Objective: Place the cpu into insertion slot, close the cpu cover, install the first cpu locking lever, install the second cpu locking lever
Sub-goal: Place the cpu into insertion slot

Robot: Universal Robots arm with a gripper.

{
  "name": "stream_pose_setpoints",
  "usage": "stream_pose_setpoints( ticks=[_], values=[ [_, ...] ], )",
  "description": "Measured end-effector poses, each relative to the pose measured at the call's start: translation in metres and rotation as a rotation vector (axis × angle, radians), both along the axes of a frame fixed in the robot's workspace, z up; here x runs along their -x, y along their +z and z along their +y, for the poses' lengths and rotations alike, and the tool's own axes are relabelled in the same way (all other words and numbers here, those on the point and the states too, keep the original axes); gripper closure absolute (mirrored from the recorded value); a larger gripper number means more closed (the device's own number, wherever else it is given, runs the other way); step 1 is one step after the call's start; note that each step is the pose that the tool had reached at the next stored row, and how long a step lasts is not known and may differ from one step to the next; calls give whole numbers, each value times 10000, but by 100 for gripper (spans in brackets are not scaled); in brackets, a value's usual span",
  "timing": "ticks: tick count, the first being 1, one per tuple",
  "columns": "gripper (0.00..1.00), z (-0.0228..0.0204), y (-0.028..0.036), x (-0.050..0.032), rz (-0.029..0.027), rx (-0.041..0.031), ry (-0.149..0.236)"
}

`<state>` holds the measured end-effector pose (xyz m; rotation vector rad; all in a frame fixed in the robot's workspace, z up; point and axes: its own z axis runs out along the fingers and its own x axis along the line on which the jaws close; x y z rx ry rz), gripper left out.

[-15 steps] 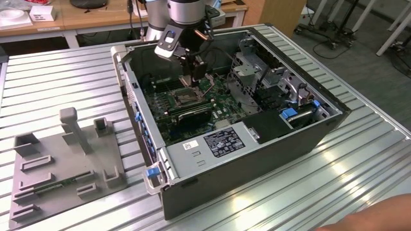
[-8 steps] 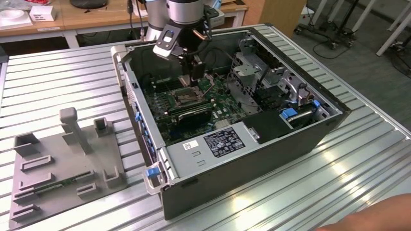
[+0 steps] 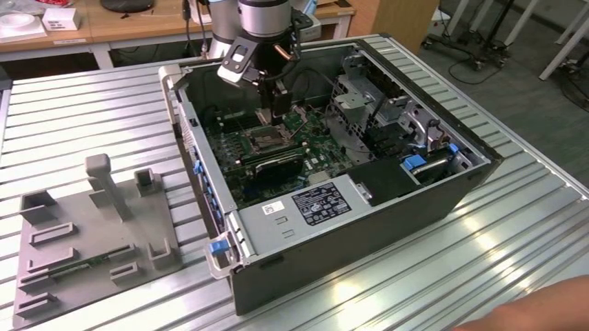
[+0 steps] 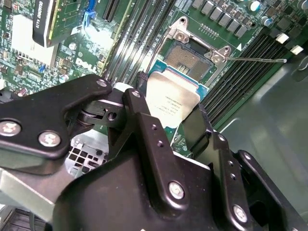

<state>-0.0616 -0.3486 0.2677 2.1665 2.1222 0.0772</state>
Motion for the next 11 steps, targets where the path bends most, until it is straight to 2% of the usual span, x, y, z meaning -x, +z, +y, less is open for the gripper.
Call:
stream_pose_setpoints(
  ticks=[8, 9, 11],
  values=[
    [46, 0, -2, 0, -2, -2, -8],
    [46, 1, -6, -2, -2, 10, -10],
    [46, 0, -11, -4, 12, 79, -12]
  ],
)
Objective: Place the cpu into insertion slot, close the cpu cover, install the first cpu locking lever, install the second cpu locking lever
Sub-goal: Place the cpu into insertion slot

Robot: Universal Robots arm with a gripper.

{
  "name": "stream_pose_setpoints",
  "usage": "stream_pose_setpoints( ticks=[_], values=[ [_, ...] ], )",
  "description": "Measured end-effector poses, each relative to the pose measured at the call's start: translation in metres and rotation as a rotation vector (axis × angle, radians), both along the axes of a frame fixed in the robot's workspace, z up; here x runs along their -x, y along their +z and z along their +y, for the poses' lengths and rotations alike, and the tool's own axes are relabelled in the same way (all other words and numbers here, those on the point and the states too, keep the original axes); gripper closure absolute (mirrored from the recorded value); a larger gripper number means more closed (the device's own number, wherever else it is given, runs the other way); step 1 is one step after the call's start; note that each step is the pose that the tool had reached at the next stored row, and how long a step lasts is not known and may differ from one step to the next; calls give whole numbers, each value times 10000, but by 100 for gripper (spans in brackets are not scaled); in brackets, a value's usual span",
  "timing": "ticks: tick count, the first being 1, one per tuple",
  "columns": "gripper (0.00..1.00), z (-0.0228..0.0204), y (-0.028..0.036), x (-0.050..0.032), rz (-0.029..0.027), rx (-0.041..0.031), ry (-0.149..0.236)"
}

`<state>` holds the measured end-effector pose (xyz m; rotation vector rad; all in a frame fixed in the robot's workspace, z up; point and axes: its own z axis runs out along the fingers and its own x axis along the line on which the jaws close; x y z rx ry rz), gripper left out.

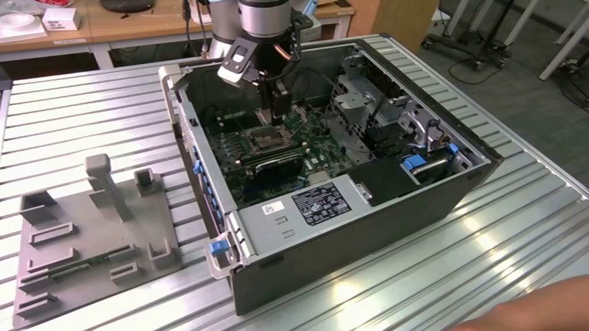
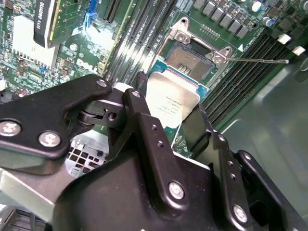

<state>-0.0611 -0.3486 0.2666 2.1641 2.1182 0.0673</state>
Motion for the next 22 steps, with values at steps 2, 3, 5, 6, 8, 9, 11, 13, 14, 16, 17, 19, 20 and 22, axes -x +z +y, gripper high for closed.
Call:
stream_pose_setpoints(
  ticks=[2, 3, 5, 6, 8, 9, 11, 13, 14, 16, 17, 19, 20, 22],
  values=[
    [46, 0, -6, -4, 25, 75, -1],
    [46, 0, -7, -6, 39, 99, -2],
    [46, 0, -6, -6, 40, 101, -3],
    [46, 0, -6, -6, 41, 101, -4],
    [46, 0, -6, -6, 41, 101, -3],
    [46, 0, -6, -6, 40, 101, -3],
    [46, 0, -6, -6, 41, 101, -4],
    [46, 0, -6, -6, 41, 101, -4],
    [46, 0, -6, -6, 60, 101, -4],
    [46, 0, -6, -7, 143, 101, -5],
    [46, 0, -6, -7, 170, 102, -6],
    [46, 0, -6, -7, 177, 102, -7],
    [46, 0, -6, -7, 178, 101, -7],
    [46, 0, -6, -7, 178, 100, -6]
  ],
)
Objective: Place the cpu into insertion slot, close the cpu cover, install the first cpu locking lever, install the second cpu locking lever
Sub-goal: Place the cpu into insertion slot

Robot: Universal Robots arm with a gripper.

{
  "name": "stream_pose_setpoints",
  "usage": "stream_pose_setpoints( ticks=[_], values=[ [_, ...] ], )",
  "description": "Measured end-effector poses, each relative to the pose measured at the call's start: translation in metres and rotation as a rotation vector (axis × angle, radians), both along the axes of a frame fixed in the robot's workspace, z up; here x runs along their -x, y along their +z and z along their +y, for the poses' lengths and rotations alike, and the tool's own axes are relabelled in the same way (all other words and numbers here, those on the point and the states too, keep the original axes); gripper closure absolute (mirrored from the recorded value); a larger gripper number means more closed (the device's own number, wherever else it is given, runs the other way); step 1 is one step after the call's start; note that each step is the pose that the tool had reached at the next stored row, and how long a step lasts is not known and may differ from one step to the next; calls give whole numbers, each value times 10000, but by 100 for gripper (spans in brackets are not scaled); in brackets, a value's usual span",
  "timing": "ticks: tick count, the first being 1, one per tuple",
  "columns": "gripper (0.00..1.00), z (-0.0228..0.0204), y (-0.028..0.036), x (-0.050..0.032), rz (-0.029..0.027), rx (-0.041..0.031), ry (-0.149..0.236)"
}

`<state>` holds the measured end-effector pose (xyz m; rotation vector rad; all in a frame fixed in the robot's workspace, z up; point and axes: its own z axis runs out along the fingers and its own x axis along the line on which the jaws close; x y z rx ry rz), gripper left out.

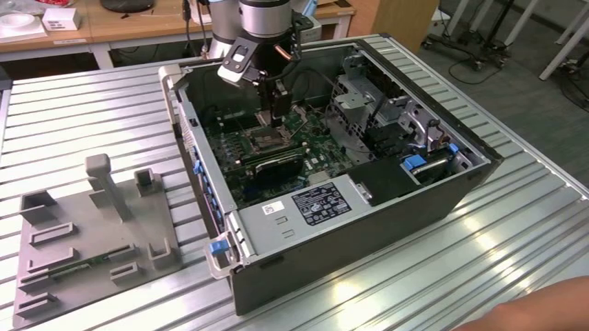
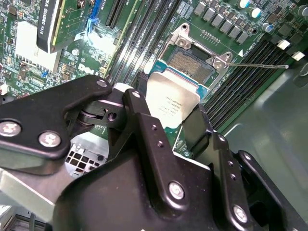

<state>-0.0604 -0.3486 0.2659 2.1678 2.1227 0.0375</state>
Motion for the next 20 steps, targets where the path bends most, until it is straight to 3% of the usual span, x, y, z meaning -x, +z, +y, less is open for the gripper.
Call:
stream_pose_setpoints(
  ticks=[7, 9, 11, 12, 16, 20],
  values=[
    [46, 0, 0, -1, 18, -1, -5],
    [46, 0, 0, -1, 94, -19, -24],
    [46, 0, 0, 0, 210, -37, -53],
    [46, 0, 0, 0, 231, -36, -61],
    [46, 0, 0, 0, 234, -42, -62],
    [46, 0, 0, 0, 238, -110, -53]
  ],
)
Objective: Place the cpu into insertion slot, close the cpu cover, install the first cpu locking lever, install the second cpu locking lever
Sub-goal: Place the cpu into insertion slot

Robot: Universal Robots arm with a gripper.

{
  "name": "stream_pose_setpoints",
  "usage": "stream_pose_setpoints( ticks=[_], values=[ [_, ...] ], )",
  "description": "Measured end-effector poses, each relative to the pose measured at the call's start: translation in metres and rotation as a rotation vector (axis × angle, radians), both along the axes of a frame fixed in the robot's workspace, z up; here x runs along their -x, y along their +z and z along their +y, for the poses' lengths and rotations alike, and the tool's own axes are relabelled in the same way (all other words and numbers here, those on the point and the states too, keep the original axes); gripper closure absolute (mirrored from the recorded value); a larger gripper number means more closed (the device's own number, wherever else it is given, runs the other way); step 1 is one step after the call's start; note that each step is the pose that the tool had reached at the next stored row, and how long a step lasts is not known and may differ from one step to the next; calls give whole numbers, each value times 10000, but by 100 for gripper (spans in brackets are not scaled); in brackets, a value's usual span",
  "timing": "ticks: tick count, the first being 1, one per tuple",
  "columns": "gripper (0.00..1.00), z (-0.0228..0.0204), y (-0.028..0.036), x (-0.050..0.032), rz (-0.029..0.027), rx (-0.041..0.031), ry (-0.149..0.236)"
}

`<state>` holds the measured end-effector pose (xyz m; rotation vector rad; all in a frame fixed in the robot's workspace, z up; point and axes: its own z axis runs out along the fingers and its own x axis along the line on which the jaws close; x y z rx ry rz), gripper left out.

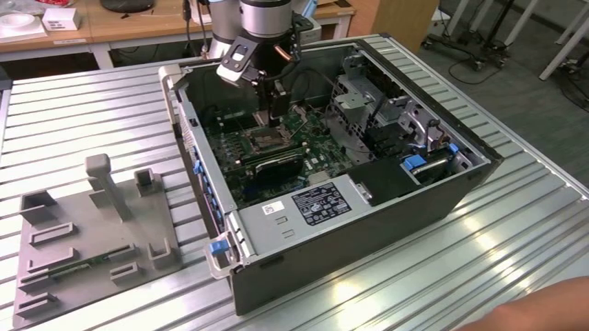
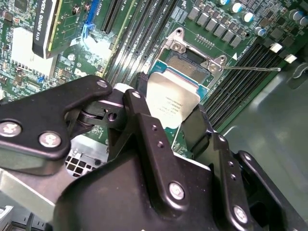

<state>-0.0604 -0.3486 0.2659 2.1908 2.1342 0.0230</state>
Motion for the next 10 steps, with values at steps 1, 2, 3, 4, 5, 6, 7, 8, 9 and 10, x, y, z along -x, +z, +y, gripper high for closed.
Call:
stream_pose_setpoints(
  ticks=[1, 2, 3, 4, 5, 6, 7, 8, 9, 10],
  values=[
    [46, 0, 0, 0, 0, -35, 15],
    [46, 0, -1, 0, 0, -106, 33],
    [46, 0, 0, 0, 3, -198, 51],
    [46, 0, 0, 0, 12, -306, 69],
    [46, 0, 0, 0, 22, -415, 80],
    [46, 0, 0, 0, 28, -483, 82],
    [46, 0, -1, 0, 28, -491, 81],
    [46, 1, -1, 0, 28, -496, 80],
    [46, 1, 0, 0, 29, -500, 81],
    [46, 0, 0, 0, 30, -504, 82]
  ],
)
